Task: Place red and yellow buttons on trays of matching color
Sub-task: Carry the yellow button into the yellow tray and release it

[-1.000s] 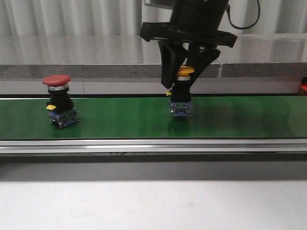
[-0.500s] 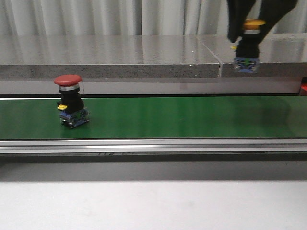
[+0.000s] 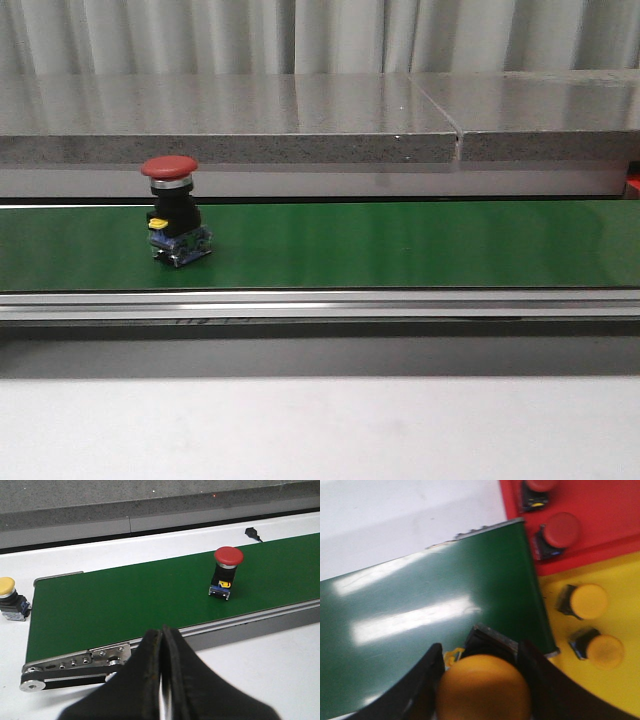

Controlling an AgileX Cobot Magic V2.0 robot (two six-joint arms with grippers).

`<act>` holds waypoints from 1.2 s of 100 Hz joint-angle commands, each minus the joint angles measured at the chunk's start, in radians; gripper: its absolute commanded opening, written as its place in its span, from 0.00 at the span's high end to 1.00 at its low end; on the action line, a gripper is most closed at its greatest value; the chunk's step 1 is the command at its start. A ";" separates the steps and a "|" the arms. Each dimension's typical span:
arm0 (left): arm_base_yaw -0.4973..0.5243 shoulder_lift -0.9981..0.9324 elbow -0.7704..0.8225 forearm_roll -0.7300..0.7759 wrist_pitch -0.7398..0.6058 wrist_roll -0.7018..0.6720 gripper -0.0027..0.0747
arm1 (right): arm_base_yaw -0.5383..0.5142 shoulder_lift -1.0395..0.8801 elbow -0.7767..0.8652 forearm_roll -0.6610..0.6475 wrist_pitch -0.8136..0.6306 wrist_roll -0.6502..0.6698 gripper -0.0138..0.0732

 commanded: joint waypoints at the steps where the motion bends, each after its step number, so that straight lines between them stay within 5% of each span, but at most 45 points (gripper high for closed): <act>1: -0.009 0.008 -0.025 -0.019 -0.067 -0.004 0.99 | -0.081 -0.054 -0.005 -0.017 -0.038 0.000 0.70; 55: -0.009 0.008 -0.025 -0.019 -0.067 -0.004 0.99 | -0.447 -0.023 0.127 -0.016 -0.272 0.120 0.70; 120: -0.009 0.008 -0.025 -0.019 -0.067 -0.004 0.99 | -0.466 0.258 0.142 0.030 -0.460 0.156 0.70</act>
